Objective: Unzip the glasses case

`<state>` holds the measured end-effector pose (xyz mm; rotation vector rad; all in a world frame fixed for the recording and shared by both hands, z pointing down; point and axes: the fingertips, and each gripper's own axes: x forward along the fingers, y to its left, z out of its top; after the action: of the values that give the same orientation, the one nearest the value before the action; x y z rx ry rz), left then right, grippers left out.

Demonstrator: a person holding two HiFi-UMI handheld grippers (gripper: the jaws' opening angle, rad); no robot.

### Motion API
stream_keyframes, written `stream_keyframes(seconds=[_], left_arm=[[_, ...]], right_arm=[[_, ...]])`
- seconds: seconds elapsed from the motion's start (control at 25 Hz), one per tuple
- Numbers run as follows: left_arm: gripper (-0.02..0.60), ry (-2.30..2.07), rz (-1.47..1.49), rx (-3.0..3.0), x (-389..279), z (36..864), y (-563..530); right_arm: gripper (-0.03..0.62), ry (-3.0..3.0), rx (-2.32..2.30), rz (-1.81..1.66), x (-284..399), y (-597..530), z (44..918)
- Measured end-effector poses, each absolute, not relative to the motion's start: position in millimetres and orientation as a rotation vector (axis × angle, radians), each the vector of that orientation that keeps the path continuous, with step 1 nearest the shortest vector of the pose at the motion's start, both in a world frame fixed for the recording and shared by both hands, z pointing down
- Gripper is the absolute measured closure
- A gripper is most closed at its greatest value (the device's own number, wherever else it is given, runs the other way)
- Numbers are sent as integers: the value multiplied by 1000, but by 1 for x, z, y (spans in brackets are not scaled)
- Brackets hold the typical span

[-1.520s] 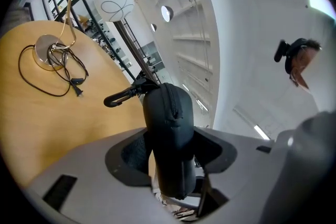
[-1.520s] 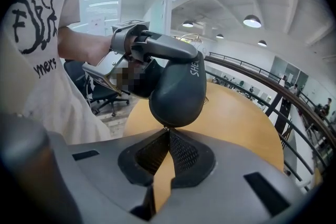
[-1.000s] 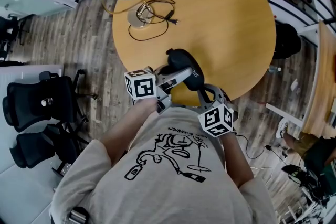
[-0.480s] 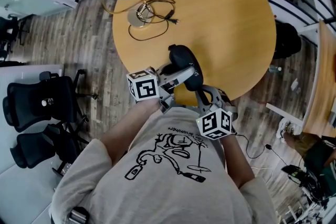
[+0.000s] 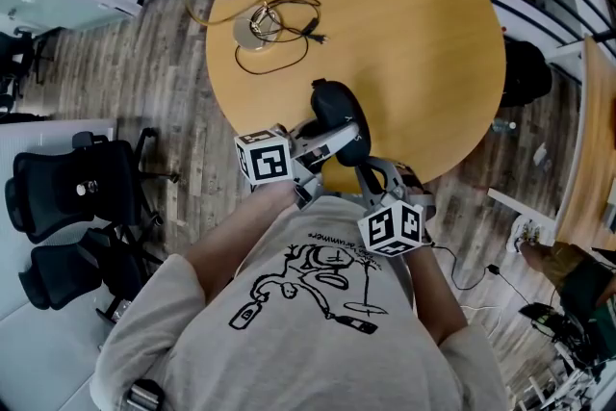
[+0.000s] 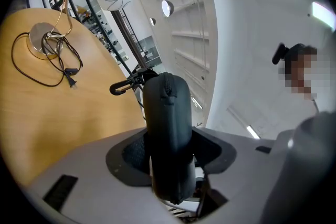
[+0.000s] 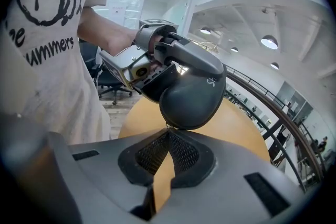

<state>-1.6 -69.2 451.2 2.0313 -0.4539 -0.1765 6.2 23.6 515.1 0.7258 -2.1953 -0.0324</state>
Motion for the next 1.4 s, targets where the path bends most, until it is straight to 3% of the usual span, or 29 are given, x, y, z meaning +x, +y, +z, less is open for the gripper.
stream_keyframes(seconds=[0.56,1.24,1.4], left_arm=[[391,-397,-96,2064,-3,450,-62],[393,-398,-36,2085,-4,453,-60],[362,-402,-88,2065,-7,452,-63]], right_arm=[[574,-2175,751,-6,10,24,517],[574,-2123,836,88,23,16,523],[574,-2152,816,69,18,19,518]])
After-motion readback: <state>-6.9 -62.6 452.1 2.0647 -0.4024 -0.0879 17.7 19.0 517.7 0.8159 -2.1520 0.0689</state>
